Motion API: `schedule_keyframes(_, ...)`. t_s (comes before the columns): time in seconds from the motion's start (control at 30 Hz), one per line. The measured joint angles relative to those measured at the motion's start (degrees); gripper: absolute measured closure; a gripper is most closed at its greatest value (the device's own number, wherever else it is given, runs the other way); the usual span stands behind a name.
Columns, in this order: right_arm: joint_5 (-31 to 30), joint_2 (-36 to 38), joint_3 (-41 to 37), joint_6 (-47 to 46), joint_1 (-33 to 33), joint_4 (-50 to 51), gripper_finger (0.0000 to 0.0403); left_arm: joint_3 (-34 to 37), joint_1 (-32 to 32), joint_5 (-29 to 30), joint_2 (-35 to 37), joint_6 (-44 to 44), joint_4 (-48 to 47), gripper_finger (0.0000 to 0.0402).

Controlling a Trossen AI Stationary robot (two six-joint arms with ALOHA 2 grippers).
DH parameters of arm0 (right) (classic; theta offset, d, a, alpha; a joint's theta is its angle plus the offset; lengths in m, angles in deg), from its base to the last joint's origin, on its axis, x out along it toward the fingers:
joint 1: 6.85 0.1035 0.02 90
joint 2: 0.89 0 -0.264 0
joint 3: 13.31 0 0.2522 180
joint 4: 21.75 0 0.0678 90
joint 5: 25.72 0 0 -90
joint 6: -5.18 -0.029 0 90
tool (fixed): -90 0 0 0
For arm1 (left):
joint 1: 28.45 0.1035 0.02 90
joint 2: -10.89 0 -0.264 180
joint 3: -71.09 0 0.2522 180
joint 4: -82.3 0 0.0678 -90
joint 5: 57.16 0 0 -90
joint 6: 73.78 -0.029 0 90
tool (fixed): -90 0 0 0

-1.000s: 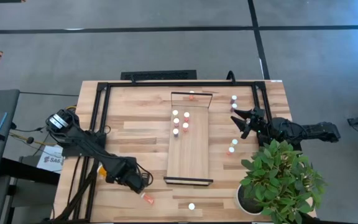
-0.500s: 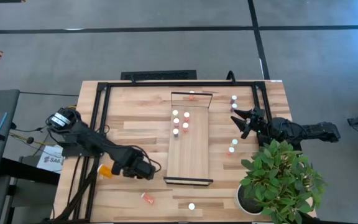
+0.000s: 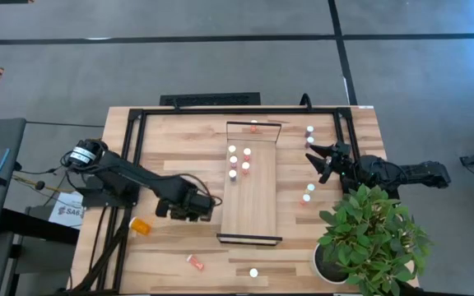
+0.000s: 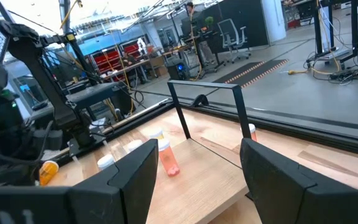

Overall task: Pick and place medicine bottles onto shelf by color
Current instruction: Put the yellow pill bottle on the shelf

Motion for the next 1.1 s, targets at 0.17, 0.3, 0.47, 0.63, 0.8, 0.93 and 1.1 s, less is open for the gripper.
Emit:
schedule_keyframes(0.17, 0.0, 0.0, 0.0, 0.01, 0.01, 0.01, 0.0152, -4.97, 4.27, 3.16, 0.0, -3.2, -4.72, 0.0324)
schedule_keyframes(0.3, 0.0, -0.01, 0.02, 0.0, 0.0, -0.01, 0.0152, -9.62, 6.96, 6.35, 0.02, -4.31, -8.1, 0.0322)
schedule_keyframes(0.47, 0.0, 0.0, 0.02, 0.01, 0.01, 0.01, 0.0152, -13.87, 9.09, 10.79, 0.02, -4.56, -9.43, 0.0312)
schedule_keyframes(0.63, 0.02, -0.02, 0.01, 0.0, 0.0, -0.01, 0.0152, -16.36, 9.83, 13.25, -1.56, -4.71, -8.82, 0.0311)
schedule_keyframes(0.8, 0.0, -0.02, 0.0, -0.01, 0.01, 0.01, 0.0152, -21.77, 11.12, 11.15, -7.36, -7.64, -9.81, 0.032)
schedule_keyframes(0.93, 0.0, -0.02, 0.01, -0.01, 0.0, 0.0, 0.0152, -28.12, 12.7, 9.91, -12.05, -12.09, -13.17, 0.0319)
schedule_keyframes(1.1, 0.0, -0.02, 0.02, 0.01, -0.01, 0.03, 0.0152, -35.26, 13.27, 9.76, -17.39, -16.46, -15.65, 0.0318)
